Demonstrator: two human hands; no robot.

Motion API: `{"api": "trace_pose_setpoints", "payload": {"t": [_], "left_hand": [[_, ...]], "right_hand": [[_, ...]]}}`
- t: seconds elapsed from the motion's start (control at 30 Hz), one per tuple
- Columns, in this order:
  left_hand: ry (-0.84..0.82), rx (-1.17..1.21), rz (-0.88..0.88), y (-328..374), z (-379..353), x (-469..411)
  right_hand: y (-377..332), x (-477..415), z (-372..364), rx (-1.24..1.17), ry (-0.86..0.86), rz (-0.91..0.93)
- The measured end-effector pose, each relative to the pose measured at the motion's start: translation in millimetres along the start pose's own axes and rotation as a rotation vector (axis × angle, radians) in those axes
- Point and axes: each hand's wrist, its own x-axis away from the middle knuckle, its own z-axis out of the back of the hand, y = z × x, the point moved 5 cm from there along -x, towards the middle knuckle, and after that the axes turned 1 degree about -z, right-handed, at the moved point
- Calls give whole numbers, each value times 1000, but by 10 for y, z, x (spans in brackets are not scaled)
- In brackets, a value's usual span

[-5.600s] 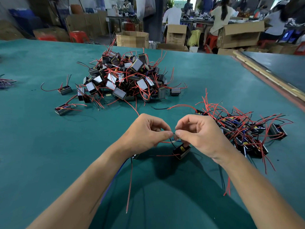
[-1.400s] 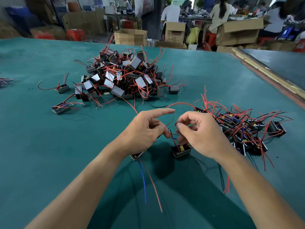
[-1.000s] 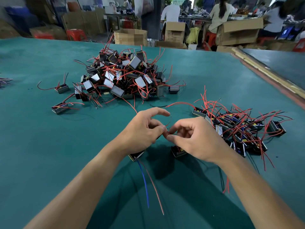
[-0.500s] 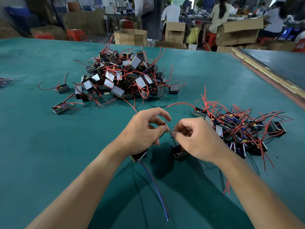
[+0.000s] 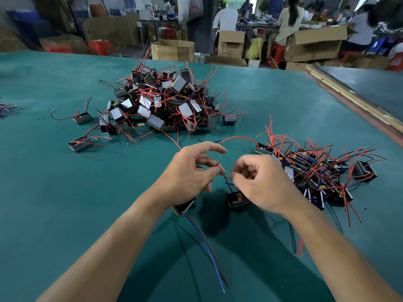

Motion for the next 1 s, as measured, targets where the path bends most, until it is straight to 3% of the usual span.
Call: {"api": "trace_pose_setpoints", "payload": {"t": [0.33,1.0], "left_hand": [[-29,-4,10,4,-45,4],[76,-143,18,-18,1,4]], "right_hand": [[-16,2,-19,-25,-12,-18],[-75,17,-3,-63,-24,63]]}}
